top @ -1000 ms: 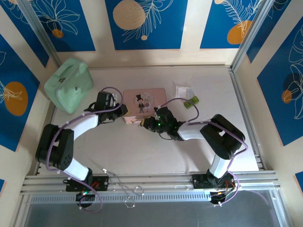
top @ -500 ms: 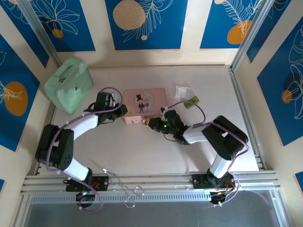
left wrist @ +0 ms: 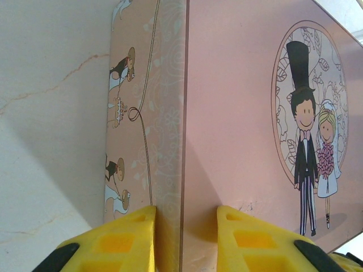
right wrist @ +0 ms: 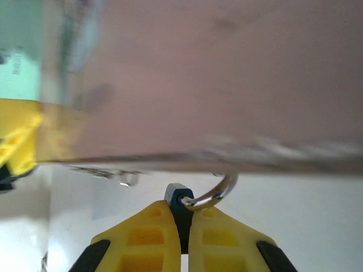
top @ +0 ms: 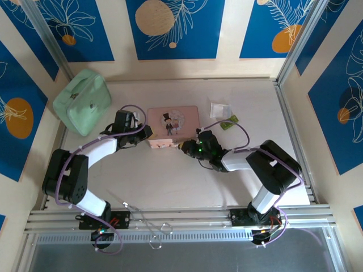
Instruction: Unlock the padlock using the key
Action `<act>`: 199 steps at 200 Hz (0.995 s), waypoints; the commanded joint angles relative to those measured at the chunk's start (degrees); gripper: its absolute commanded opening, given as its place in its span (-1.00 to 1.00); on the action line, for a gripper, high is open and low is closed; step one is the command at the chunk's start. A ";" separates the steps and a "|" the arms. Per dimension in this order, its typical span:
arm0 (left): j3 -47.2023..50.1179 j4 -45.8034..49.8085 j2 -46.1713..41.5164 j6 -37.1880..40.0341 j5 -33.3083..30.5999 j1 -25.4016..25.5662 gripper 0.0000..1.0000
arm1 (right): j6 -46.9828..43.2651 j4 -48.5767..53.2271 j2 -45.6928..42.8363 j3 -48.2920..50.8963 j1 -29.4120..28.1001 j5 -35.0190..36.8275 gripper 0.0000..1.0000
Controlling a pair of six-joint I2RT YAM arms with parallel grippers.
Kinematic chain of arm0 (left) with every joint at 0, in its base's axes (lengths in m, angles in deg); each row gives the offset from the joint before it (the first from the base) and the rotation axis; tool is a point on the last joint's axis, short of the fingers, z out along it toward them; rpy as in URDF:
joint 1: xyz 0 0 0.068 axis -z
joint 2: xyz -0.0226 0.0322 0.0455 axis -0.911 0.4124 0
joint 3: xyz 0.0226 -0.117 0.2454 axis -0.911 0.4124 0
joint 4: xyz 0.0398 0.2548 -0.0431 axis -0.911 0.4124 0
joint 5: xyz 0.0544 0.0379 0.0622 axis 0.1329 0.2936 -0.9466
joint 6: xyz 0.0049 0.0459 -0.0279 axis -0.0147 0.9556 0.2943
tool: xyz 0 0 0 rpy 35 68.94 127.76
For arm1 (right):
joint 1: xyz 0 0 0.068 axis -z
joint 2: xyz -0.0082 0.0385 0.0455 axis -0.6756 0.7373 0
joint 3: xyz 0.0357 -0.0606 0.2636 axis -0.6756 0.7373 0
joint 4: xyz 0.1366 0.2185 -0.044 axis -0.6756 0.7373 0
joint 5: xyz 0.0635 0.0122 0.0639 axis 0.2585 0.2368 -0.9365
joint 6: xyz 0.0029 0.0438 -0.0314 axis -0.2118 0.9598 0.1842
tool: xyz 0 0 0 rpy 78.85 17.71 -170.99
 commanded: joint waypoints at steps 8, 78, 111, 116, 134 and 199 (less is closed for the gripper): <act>2.55 6.09 1.98 -0.49 -2.74 -1.19 -0.48 | -0.86 16.10 -2.11 0.18 -1.03 1.89 -1.00; 3.84 3.55 2.06 -2.66 -0.50 -0.97 -0.48 | -14.71 23.16 -7.86 -3.24 -1.49 -1.43 -1.00; 4.75 1.55 2.04 -4.56 0.88 -0.58 -0.49 | -17.47 19.38 -10.26 -1.10 -1.56 -5.10 -1.00; 4.92 1.28 2.04 -4.77 1.05 -0.50 -0.49 | -17.55 19.39 -10.47 -1.07 -1.73 -5.08 -1.00; 4.93 1.09 2.06 -5.23 1.45 -0.08 -0.49 | -18.31 20.93 -12.02 -1.80 -2.87 -4.48 -1.00; 3.22 2.81 1.09 -5.21 1.66 1.18 -0.49 | -19.55 33.33 -25.60 -1.26 -4.79 -7.37 -1.00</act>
